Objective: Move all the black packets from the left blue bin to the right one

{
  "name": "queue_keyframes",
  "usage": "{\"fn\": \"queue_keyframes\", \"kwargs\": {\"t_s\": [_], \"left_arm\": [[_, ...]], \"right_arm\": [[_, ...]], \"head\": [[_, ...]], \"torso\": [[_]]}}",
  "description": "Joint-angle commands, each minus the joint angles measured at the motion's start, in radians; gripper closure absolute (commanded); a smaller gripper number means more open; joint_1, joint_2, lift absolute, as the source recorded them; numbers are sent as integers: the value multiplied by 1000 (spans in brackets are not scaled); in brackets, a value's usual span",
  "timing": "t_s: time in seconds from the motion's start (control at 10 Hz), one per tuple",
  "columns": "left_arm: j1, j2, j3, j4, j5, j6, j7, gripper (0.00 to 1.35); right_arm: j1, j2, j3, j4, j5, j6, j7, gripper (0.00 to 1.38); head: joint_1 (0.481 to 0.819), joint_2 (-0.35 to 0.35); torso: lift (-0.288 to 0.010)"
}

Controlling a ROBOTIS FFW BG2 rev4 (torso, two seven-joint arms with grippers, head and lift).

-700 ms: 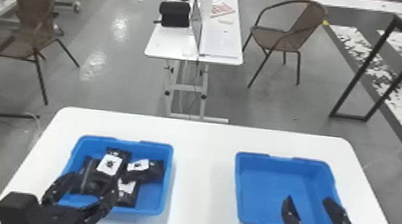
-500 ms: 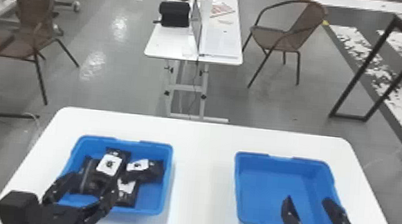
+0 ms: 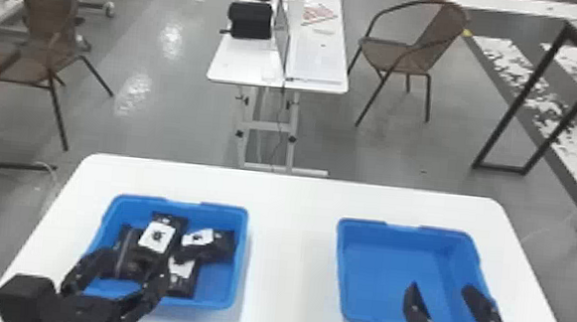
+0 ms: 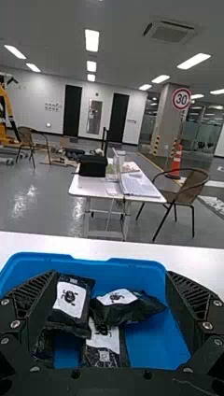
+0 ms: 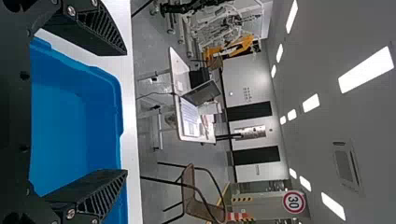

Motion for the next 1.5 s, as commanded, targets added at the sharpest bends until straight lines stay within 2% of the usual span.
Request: {"fn": "queue_keyframes", "kwargs": {"t_s": [0.0,0.1,0.2,0.3,0.4,0.5,0.7,0.9,1.1,1.2,1.3,1.4], "left_arm": [[-2,-3,2,0,0,1,0,177],[-7,-4,12,0,-8,33,1,177],[-28,-16,40,3,-38,76,1,177],[-74,-27,80,3,-60,199,-26,177],[-129,-27,127,3,-120,291,-80,177],[-172,-27,158,15,-156,357,-94,177],[-289,-27,207,133,-193,395,-168,177],[-401,-27,209,256,-235,460,-203,171],[-514,19,164,373,-276,535,-229,174],[-565,34,144,442,-285,535,-244,177],[-609,42,127,500,-299,550,-250,174],[-662,45,129,594,-316,550,-300,177]], "right_arm": [[0,2,0,0,-2,0,0,124],[0,2,0,2,-3,0,0,124],[0,2,0,2,-5,0,0,124],[0,2,0,5,-8,0,2,124],[-5,2,0,6,-9,0,6,124],[-11,2,2,12,-9,0,11,124],[-17,2,5,18,-12,0,12,124],[-34,2,6,28,-12,0,21,124],[-43,2,6,35,-17,0,25,124],[-44,2,6,40,-19,0,25,124],[-48,2,9,44,-22,0,26,124],[-49,2,9,48,-23,0,29,124]], "head": [[695,-30],[695,-31],[695,-26],[695,-20],[695,-4],[695,13],[695,63],[695,90],[695,81],[695,75],[695,70],[695,64]], "torso": [[0],[0],[0],[0],[0],[0],[0],[0],[0],[0],[0],[0]]}}
